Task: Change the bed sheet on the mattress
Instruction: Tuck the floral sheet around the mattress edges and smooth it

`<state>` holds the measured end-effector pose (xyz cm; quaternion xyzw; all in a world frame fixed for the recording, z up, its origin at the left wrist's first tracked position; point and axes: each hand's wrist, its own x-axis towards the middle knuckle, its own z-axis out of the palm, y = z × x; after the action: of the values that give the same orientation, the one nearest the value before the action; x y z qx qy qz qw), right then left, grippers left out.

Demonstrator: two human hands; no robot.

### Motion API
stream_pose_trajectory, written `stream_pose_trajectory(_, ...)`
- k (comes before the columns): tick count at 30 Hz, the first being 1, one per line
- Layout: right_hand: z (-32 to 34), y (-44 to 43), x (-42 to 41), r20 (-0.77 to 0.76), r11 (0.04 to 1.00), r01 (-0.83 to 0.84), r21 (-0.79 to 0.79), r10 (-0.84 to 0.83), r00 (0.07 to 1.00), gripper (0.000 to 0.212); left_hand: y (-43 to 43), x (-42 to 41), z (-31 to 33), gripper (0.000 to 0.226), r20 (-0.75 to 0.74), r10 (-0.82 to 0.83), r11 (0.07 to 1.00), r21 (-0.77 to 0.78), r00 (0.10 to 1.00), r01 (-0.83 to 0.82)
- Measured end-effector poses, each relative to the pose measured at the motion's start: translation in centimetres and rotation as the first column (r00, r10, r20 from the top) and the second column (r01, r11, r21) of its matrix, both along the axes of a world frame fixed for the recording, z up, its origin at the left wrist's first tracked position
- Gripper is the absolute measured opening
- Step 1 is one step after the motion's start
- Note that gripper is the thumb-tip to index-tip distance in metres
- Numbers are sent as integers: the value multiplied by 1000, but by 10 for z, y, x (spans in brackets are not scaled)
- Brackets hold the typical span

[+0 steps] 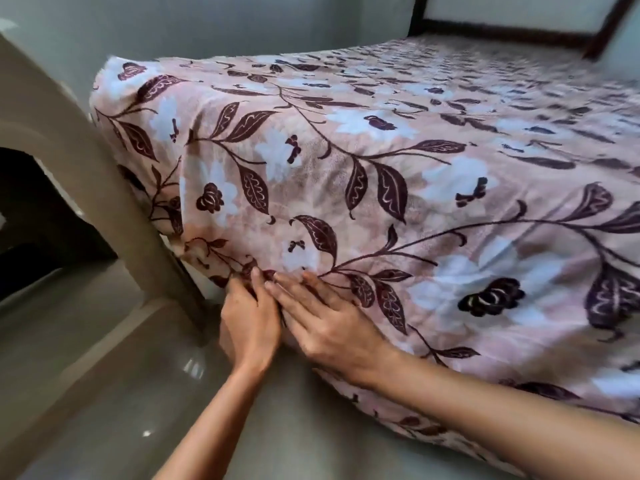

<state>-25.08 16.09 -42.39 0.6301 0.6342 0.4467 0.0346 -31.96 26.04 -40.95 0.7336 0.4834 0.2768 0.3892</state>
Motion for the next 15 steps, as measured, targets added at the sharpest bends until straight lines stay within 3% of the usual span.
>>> stream_pose_trajectory(3, 3, -65, 12, 67, 987, 158, 15, -159, 985, 43, -37, 11, -2, 43, -5, -252, 967, -29, 968, 251)
stream_pose_trajectory(5, -4, -101, 14, 59, 971, 238, 37, -240, 969, 44, -50, 19, 0, 38, 15, -324, 944, -50, 946, 325)
stream_pose_trajectory(10, -16, -146, 22, 53, 940, 340, -10, -339, 939, 43, -60, 28, 4, 30, -86, -229, 965, -149, 970, 214)
stream_pose_trajectory(15, -15, -142, 20, -65, 955, 291, 53, -287, 956, 34, -53, 26, -3, 38, -272, -250, 967, -19, 929, 255)
